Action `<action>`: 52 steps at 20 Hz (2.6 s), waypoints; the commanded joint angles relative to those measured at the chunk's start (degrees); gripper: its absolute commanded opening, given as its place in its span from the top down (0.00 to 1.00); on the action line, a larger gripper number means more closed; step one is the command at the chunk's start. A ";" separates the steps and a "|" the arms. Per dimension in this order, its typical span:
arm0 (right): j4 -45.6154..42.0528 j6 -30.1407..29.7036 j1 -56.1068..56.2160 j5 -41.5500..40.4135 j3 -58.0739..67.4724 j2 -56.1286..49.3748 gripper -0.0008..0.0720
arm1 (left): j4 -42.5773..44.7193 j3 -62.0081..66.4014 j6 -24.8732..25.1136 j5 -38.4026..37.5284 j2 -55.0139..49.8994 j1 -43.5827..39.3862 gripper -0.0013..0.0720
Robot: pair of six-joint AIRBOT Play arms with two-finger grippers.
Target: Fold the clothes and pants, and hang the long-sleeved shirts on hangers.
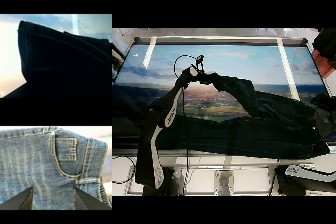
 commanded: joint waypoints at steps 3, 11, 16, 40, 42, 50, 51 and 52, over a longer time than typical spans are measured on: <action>0.00 0.00 0.04 -0.02 -0.02 -0.04 0.29 | 0.13 0.04 -0.33 0.24 -1.22 -2.14 0.84; 0.00 0.00 0.04 0.02 -1.07 -0.04 0.29 | 3.87 0.04 -2.14 -1.84 1.60 -2.16 0.95; 0.00 0.02 0.04 0.39 -2.62 -0.04 0.29 | 31.47 0.04 -9.33 -11.41 12.41 -1.84 0.95; 2.12 2.21 0.04 3.23 -2.62 -0.04 0.29 | 47.28 -37.77 2.23 -61.31 39.15 3.15 0.61; 2.10 2.21 0.04 3.13 -2.62 -0.04 0.29 | 45.00 -37.97 2.64 -60.83 39.41 4.98 0.48; -1.33 2.19 0.04 3.39 -2.62 -0.04 0.29 | 28.17 -37.99 1.88 -32.76 42.77 23.43 0.48; -1.33 2.21 0.04 3.37 -2.62 -0.04 0.29 | 25.92 -37.97 1.05 -30.29 42.03 26.16 0.48; -1.33 2.21 0.04 3.34 -2.62 -0.04 0.29 | 24.02 -37.99 0.81 -28.83 41.16 28.39 0.45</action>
